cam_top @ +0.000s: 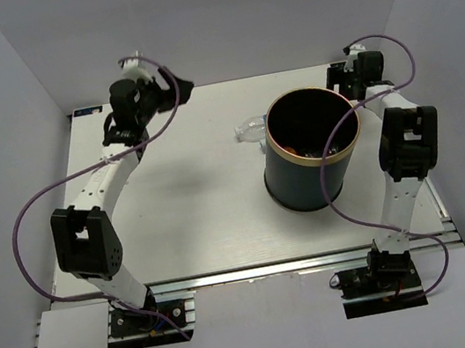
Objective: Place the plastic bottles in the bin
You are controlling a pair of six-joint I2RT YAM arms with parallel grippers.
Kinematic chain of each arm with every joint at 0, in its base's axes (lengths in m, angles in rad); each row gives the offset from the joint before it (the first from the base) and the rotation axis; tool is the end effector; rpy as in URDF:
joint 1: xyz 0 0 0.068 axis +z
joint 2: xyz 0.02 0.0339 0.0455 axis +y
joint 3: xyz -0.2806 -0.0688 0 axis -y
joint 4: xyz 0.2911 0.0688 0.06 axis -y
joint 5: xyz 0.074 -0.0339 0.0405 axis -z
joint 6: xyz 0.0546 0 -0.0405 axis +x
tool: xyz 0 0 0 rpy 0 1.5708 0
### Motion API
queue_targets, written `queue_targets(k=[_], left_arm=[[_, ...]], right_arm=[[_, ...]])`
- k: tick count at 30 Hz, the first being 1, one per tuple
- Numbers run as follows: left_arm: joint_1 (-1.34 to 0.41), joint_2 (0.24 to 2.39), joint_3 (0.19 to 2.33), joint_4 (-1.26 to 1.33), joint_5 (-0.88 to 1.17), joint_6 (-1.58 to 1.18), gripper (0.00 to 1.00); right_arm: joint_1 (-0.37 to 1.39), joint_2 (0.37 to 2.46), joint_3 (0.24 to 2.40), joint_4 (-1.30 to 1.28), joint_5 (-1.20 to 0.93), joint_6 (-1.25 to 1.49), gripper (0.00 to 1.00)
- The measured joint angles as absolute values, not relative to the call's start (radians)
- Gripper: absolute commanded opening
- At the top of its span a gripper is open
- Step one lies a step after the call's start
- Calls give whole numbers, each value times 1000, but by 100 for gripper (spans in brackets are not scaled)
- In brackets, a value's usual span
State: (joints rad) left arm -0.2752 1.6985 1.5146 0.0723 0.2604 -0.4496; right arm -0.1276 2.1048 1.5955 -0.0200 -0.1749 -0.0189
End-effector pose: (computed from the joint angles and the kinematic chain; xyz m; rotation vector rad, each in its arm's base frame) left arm 0.4570 -0.1437 0.3835 0.0510 1.7361 -0.7581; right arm 0.5532 -0.0614 0.2010 0.0086 2.0926 0.0950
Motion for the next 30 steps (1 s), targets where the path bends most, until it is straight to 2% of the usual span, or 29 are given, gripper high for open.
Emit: queue_targets(k=[3,8,11,14,17,23,30], left_arm=[[-229,1657,1276,119,260,-487,98],[-249,1648,1068,132,271,-500,98],[-258,1617,988,144,274,-506,98],[-258,1592,969,159,274,-508,98],[-258,1573,969,175,274,-510,98],[-257,1516,917,211,276,-507,98],[-258,1414,804,227,276,-487,98]], right_arm=[[-101,2167,1652,-77,-150,-36,89],[-82,2294,1784,-185,-94,-42,89],[-82,2344,1831,-229,-64,-41,80],[-83,2349,1851,-250,-65,-36,62],[-83,2339,1841,-252,-65,-33,55],[-83,2190,1701,-278,-2,-24,52],[-85,1793,1639,-289,38,-11,57]])
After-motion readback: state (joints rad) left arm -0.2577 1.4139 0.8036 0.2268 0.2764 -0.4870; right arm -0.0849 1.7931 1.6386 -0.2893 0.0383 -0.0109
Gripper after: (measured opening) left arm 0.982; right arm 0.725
